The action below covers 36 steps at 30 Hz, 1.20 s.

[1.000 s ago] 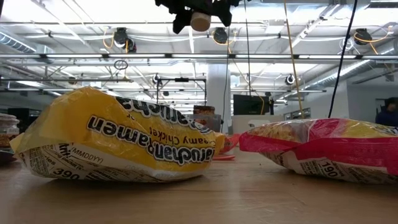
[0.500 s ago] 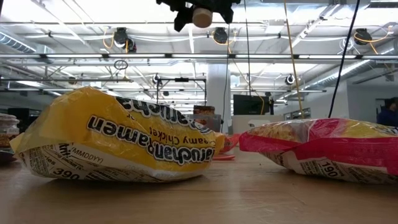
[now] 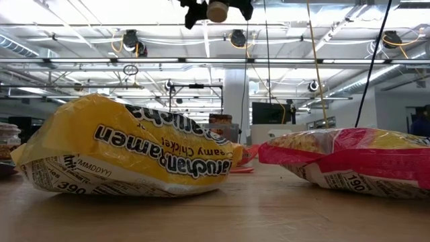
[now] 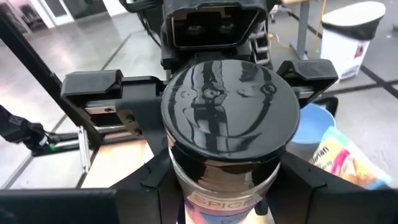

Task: Pick & Place Food Item
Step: Put the violet seasoning bottle into the right black bin

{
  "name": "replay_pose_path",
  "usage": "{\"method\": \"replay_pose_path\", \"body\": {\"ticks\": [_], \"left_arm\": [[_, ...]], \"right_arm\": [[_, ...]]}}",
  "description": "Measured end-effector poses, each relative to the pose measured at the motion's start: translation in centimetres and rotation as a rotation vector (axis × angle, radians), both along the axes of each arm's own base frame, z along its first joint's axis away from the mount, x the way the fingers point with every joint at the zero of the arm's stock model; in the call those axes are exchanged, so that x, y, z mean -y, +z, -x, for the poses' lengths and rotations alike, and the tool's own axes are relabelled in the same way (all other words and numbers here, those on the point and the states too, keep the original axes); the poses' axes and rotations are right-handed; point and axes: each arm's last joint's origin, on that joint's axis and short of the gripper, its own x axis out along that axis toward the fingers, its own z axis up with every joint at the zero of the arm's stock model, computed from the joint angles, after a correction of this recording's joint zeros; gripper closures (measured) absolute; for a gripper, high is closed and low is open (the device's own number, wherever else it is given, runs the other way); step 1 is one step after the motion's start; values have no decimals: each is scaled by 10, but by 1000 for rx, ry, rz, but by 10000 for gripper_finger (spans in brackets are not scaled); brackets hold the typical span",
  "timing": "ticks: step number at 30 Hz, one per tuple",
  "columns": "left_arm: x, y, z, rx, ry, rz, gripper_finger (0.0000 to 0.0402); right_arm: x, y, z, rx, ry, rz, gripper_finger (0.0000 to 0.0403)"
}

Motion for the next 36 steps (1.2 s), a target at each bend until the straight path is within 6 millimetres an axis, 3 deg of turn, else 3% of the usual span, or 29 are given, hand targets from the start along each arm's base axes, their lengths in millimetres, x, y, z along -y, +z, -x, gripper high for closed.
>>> {"method": "replay_pose_path", "body": {"ticks": [9, 29, 36], "left_arm": [[2, 15, 21, 15, 15, -9, 172], [1, 9, 28, -68, 51, 62, 172], [-5, 22, 44, -19, 86, 43, 172]], "right_arm": [[1, 6, 4, 35, -10, 7, 235], [1, 6, 8, 10, -15, -20, 234], [1, 4, 9, -5, -14, -23, 234]]}}
